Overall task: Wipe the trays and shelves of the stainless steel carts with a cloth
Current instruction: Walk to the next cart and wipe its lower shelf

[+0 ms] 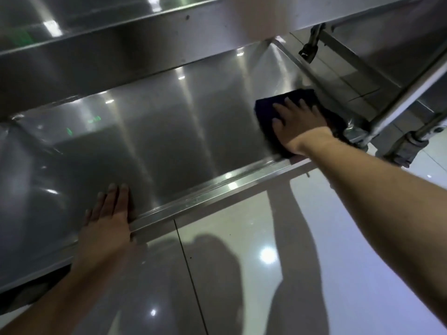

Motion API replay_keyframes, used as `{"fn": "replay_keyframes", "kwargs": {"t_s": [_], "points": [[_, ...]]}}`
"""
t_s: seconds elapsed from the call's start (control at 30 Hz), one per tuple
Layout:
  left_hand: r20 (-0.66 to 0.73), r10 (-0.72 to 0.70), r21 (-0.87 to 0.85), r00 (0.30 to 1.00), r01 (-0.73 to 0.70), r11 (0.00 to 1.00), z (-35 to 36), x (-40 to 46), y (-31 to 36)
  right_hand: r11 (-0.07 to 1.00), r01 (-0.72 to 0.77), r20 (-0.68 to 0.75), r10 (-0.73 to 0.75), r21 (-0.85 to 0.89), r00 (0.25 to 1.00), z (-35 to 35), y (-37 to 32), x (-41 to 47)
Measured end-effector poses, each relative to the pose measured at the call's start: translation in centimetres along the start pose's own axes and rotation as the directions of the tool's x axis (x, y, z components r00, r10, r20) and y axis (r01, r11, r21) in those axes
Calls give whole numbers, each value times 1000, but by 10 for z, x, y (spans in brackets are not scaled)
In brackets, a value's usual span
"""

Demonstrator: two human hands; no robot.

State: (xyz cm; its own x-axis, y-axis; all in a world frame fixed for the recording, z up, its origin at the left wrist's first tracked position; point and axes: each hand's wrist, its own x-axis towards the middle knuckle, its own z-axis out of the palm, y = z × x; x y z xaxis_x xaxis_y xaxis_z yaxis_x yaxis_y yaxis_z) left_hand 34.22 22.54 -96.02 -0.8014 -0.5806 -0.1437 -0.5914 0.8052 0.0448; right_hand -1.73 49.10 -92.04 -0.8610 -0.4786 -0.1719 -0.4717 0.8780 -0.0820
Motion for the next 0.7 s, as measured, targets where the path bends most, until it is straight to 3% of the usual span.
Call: {"fn": "replay_keyframes", "kwargs": {"t_s": [0.1, 0.3, 0.4, 0.53, 0.7], "points": [[-19, 20, 12, 1000, -20, 1000, 4, -1, -4, 975, -212, -18, 213, 62, 977, -5, 50, 23], [-40, 45, 48, 998, -43, 998, 6, 0, -5, 941, -291, 24, 291, 171, 956, -17, 31, 57], [-31, 42, 31, 999, -41, 999, 7, 1, -4, 978, -140, 0, 142, 152, 990, -15, -12, 70], [-35, 45, 37, 998, -44, 998, 5, 2, -3, 987, 91, 117, -107, 134, 987, -12, -119, 63], [-74, 33, 47, 997, -30, 998, 6, 1, -1, 842, 531, 117, -539, 98, 834, 15, -267, -18]]}}
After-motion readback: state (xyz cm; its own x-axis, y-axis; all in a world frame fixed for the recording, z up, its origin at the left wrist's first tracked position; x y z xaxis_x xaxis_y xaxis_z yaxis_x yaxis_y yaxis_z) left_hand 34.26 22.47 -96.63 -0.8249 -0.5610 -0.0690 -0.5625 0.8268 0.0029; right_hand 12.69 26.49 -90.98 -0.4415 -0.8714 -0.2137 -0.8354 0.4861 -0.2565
